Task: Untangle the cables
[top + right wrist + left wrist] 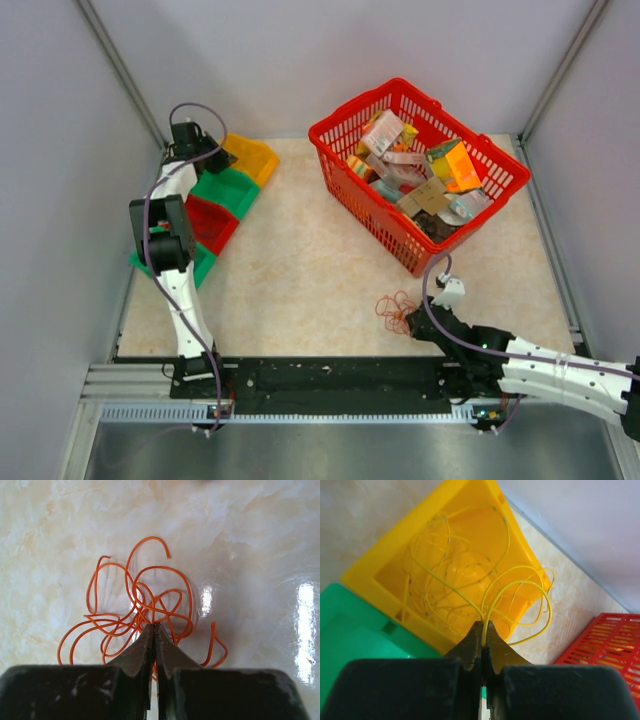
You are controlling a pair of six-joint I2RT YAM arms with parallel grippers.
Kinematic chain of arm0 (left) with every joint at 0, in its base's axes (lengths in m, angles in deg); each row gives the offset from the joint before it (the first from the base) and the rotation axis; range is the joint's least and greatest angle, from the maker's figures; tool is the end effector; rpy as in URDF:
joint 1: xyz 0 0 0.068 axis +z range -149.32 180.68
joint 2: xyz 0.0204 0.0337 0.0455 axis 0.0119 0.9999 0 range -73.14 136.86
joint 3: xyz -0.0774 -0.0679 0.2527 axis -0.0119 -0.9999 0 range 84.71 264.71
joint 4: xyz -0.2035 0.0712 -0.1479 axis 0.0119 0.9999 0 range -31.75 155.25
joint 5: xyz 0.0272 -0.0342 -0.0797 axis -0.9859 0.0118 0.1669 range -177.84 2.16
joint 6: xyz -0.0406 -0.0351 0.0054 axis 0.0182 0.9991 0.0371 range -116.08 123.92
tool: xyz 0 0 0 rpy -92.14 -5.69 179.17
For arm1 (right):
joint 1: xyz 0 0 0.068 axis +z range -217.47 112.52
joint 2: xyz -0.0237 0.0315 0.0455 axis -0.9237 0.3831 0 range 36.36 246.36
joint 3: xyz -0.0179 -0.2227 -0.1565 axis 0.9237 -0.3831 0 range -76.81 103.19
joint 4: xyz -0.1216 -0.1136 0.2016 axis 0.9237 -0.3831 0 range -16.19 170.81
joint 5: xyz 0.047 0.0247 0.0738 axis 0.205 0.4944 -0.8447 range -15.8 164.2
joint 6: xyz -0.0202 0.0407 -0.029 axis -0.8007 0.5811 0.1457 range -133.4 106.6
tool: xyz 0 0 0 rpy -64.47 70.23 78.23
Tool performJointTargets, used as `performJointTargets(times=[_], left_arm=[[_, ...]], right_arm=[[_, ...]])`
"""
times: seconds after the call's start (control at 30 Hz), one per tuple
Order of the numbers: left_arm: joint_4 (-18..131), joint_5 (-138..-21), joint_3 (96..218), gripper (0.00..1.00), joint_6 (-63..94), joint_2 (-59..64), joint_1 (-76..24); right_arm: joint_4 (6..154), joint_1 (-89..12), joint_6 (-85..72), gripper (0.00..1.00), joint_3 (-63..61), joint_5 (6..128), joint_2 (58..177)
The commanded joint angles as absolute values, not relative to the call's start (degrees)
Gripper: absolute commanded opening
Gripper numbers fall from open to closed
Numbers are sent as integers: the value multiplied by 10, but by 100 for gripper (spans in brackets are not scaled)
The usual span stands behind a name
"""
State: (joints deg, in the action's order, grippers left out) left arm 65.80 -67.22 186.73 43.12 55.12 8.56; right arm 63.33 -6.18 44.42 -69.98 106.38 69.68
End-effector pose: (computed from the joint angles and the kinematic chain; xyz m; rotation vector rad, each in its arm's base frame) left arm 0.5158 0.0588 0.2066 -0.6801 2.0945 -0.6998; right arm 0.0744 0.0965 0.1306 0.2053 2.2339 0.4898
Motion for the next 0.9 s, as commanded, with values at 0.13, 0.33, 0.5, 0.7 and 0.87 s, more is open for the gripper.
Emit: performJointTargets(times=[0.13,0.33,0.5,0.7,0.87], left_arm=[[756,-681,1962,28,423,591,89],[764,-730,1931,58,387,523,82],[768,-758,1868,62,397,434,81],[674,-758,1685,63,435,277,79],[588,-706,1509,64,453,137,36]], right_arm=[[633,-68,439,0,-685,1061,693],[635,-69,437,0,-685,1061,695],[638,-69,435,0,-680,1061,697],[645,-69,435,0,-684,1048,702],[680,-68,391,0,-679,999,723]])
